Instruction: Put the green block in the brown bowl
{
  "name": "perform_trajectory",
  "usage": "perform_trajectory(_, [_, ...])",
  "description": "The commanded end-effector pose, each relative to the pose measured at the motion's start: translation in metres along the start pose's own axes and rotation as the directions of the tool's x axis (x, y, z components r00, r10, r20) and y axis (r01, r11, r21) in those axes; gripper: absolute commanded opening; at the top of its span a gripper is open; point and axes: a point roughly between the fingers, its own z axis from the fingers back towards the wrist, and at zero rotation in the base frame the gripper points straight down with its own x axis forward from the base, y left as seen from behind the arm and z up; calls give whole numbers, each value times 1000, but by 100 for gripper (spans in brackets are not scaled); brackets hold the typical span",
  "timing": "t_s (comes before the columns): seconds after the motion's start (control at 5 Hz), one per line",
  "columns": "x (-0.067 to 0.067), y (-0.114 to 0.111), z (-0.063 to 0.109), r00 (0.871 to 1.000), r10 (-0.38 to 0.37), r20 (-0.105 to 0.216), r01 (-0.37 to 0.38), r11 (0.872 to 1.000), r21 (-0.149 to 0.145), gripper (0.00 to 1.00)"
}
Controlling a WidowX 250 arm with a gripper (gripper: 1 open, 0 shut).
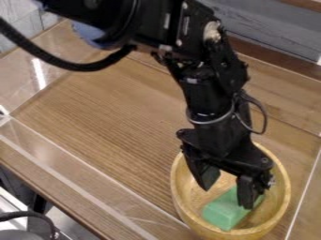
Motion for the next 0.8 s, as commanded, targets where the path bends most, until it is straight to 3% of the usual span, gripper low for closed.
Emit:
perform_trajectory(0.0, [15,0,10,999,-10,53,10,1000,-7,100])
perform_trajectory(0.6, [23,7,17,998,8,64,-7,1000,-2,100])
